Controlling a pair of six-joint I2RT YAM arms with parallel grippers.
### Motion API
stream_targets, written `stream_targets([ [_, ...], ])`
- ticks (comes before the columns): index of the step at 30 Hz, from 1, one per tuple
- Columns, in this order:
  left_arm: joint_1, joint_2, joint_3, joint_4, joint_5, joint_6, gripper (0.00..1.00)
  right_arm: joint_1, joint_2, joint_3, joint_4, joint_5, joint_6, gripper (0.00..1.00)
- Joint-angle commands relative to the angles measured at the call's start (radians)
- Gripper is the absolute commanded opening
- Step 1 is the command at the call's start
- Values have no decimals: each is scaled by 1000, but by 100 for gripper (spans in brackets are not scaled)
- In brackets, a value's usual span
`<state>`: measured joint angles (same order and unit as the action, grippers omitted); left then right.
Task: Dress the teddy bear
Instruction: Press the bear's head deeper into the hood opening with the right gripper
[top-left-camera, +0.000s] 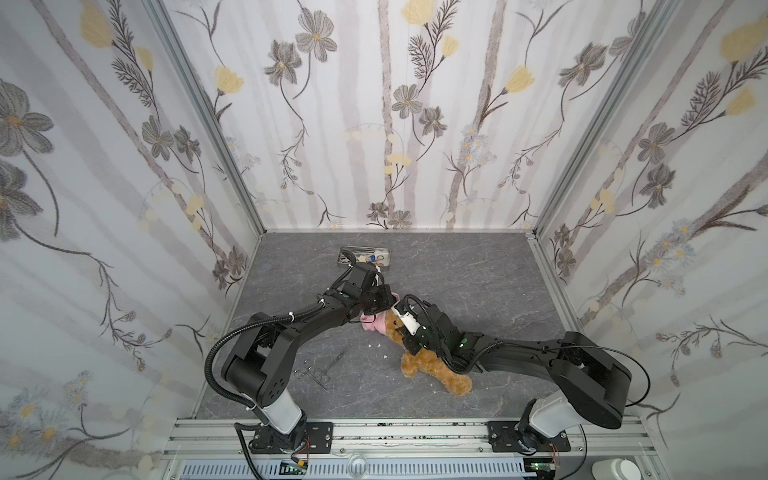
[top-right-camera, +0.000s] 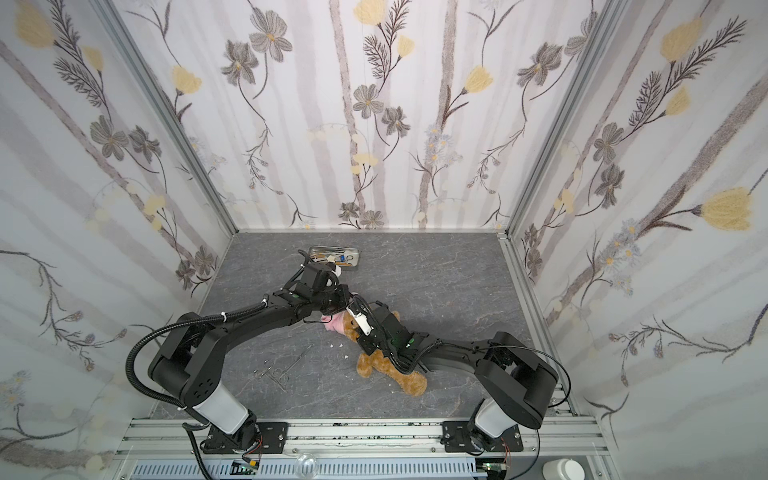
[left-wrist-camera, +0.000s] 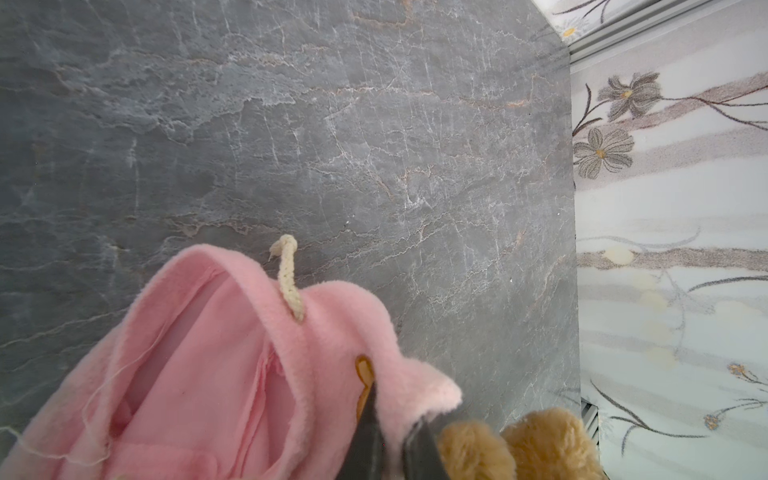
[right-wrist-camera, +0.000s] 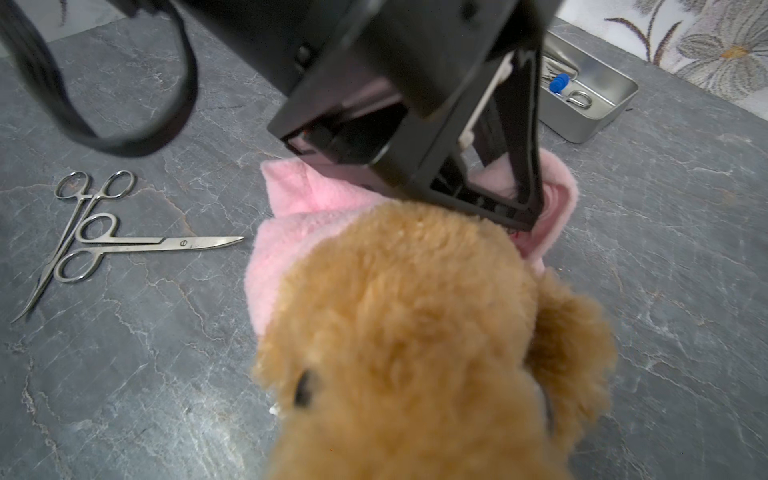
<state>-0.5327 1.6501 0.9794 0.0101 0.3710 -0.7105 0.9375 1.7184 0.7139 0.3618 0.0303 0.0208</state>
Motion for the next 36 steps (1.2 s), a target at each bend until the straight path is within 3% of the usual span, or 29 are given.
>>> stream_targets([
  [1,0,-13,8,17,24,27,9,-21,43,-6,116,-154,-43,11],
  [9,0,-47,-2,19,84,72,2,-93,92,-76,306,-284,19,11],
  [12,0,-58,-10,19,105,82,1,-104,121,-80,326,-268,50,10],
  [15,-2,-80,-26,19,119,92,2,-111,141,-74,306,-180,110,9],
  [23,-10,-92,-82,19,111,107,12,-110,153,-43,227,-81,223,7],
  [31,-15,-105,-59,19,40,133,26,-110,151,-81,270,-109,182,10],
  [36,-13,-68,-31,18,3,147,27,-109,133,-105,307,-141,152,14],
])
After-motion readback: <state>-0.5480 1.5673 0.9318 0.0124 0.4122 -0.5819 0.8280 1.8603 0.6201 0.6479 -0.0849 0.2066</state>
